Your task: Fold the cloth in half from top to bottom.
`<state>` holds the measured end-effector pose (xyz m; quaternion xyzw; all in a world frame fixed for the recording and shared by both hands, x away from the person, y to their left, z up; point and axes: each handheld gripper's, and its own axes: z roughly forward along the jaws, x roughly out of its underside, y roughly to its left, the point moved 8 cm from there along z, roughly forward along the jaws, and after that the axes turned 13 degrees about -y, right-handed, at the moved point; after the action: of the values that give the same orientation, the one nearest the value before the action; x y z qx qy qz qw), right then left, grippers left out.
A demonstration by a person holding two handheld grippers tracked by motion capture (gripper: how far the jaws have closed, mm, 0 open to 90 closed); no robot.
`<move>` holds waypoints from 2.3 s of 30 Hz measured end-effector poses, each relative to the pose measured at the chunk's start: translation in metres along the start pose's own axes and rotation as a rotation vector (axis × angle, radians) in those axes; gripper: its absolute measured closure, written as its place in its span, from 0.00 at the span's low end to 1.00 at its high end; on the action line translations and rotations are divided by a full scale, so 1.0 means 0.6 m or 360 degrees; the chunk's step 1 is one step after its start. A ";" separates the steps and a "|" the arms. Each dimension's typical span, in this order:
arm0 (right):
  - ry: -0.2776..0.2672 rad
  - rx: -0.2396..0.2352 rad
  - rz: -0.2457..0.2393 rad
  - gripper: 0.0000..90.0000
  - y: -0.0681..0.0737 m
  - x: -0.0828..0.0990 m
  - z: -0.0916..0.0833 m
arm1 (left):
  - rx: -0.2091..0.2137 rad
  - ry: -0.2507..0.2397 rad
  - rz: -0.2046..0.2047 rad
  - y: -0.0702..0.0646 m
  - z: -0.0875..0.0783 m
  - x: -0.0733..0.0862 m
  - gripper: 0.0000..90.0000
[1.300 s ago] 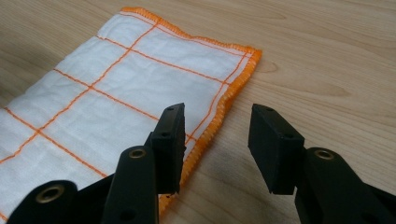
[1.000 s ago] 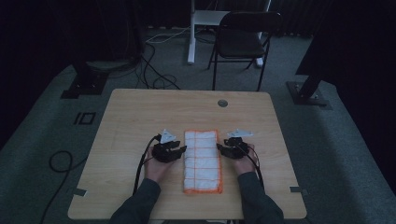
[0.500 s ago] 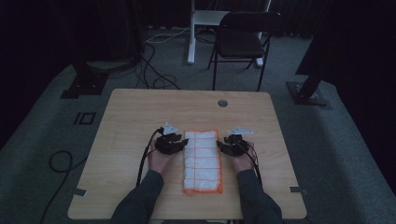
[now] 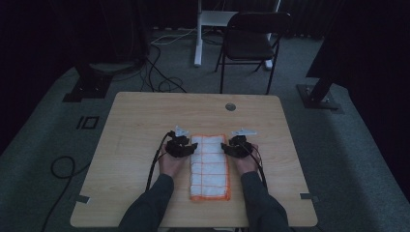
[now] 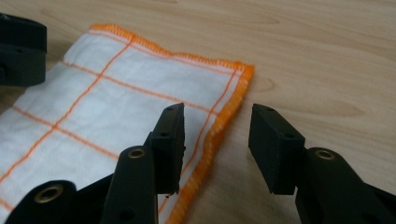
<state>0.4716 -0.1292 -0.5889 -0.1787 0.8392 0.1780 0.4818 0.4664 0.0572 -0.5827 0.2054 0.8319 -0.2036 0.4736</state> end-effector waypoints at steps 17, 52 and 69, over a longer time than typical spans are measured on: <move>0.0082 0.0017 -0.0038 0.72 0.005 0.000 0.023 | 0.0009 0.0090 -0.0076 0.006 0.016 0.011 0.70; -0.0073 -0.0054 -0.0003 0.97 0.011 -0.041 -0.008 | 0.0130 0.0015 -0.0095 -0.012 -0.009 -0.038 0.96; -0.0215 -0.0171 -0.0072 0.97 0.045 -0.037 -0.090 | 0.0201 -0.0129 -0.0009 -0.050 -0.093 -0.036 0.96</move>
<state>0.4291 -0.1281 -0.5405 -0.2107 0.7897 0.2235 0.5311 0.4212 0.0588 -0.5336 0.2241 0.7981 -0.2652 0.4924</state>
